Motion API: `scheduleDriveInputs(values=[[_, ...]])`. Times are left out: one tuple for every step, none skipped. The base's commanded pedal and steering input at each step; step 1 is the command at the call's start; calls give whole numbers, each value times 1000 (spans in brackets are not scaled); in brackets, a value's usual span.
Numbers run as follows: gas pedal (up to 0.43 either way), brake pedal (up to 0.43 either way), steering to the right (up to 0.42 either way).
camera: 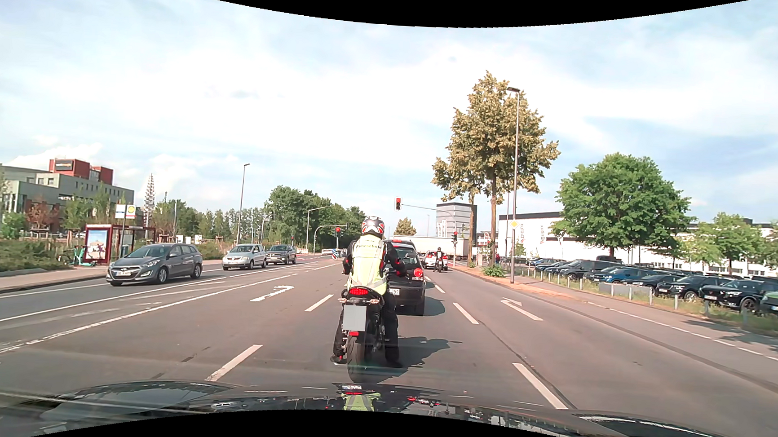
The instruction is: Follow the waypoints while adhering to traffic rules and regulations
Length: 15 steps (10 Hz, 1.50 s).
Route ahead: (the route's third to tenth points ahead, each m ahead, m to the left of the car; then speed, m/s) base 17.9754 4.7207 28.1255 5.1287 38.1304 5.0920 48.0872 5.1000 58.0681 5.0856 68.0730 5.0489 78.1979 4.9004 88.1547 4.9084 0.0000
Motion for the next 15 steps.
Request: scheduleDriveInputs(values=[[0, 0, -6], [0, 0, -6], [0, 0, -6], [0, 0, -6], [0, 0, -6], [0, 0, -6], [0, 0, -6], [0, 0, -6], [0, 0, -6], [0, 0, -6], [0, 0, -6], [0, 0, -6], [0, 0, -6], [0, 0, -6], [0, 0, -6]])
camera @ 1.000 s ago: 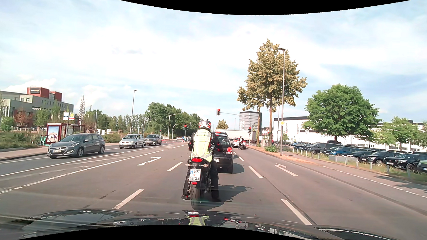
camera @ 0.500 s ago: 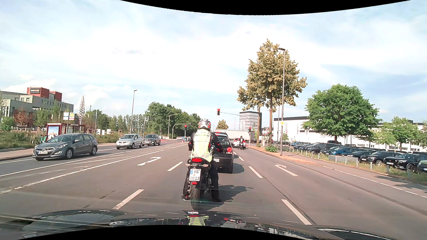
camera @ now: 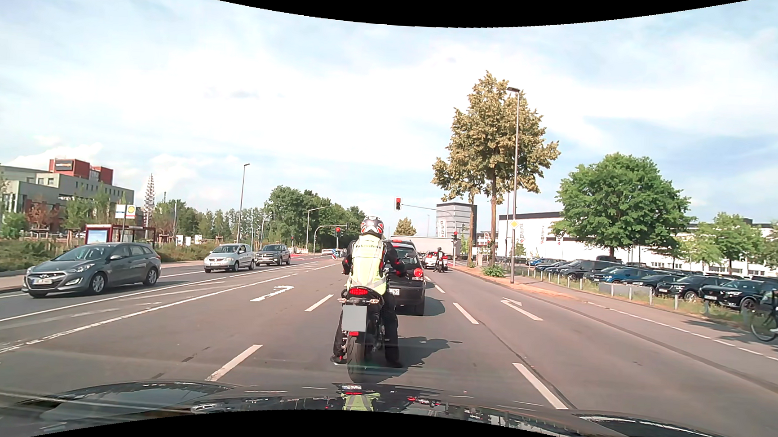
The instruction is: Follow the waypoints while adhering to traffic rules and regulations
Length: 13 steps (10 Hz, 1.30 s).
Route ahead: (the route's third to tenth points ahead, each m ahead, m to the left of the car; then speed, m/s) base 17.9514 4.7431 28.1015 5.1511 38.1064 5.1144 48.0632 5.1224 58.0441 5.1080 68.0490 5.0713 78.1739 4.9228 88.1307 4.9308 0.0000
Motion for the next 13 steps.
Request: scheduleDriveInputs(values=[[0, 0, -6], [0, 0, -6], [0, 0, -6], [0, 0, -6], [0, 0, -6], [0, 0, -6], [0, 0, -6], [0, 0, -6], [0, 0, -6], [0, 0, -6], [0, 0, -6], [0, 0, -6], [0, 0, -6]])
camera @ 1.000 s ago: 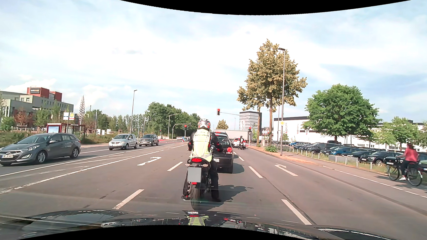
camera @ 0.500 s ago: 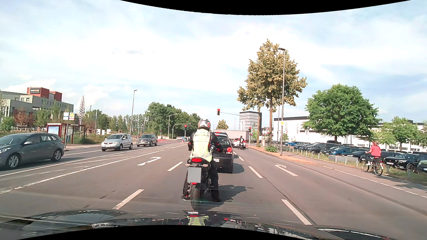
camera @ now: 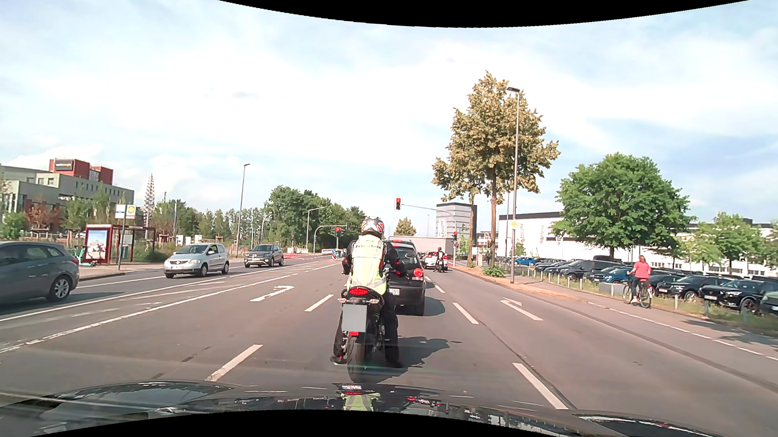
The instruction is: Follow the waypoints while adhering to traffic rules and regulations
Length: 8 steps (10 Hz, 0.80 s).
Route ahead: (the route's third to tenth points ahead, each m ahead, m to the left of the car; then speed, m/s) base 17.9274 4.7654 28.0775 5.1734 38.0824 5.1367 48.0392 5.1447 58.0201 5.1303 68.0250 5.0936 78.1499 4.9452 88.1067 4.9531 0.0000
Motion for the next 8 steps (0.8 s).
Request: scheduleDriveInputs(values=[[0, 0, -6], [0, 0, -6], [0, 0, -6], [0, 0, -6], [0, 0, -6], [0, 0, -6], [0, 0, -6], [0, 0, -6]])
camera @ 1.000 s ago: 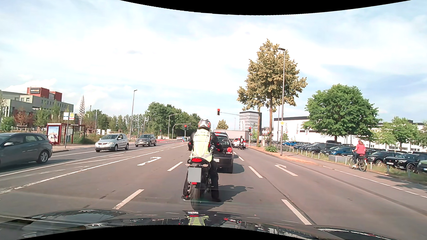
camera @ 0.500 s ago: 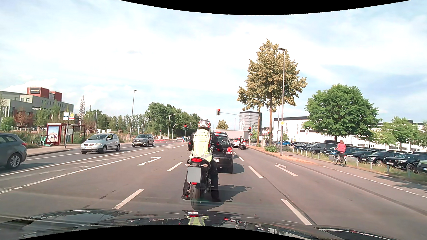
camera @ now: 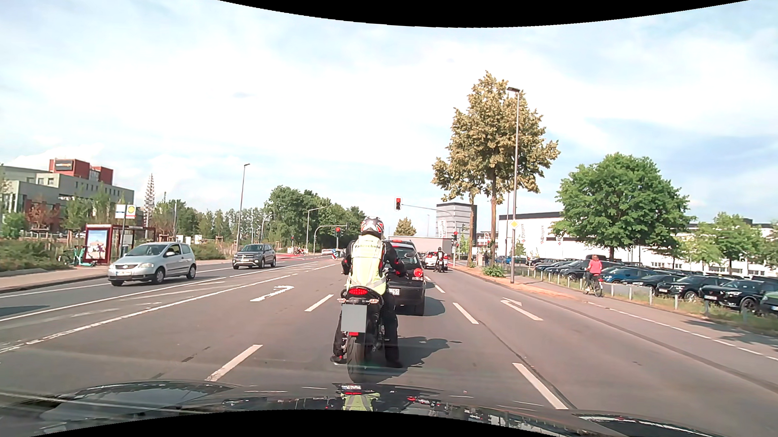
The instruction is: Follow the waypoints while adhering to traffic rules and regulations
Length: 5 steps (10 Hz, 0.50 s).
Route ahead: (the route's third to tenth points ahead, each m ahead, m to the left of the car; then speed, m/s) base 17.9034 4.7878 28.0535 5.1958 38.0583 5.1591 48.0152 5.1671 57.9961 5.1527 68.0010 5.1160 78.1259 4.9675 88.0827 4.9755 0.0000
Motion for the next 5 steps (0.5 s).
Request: scheduleDriveInputs(values=[[0, 0, -6], [0, 0, -6], [0, 0, -6], [0, 0, -6], [0, 0, -6]])
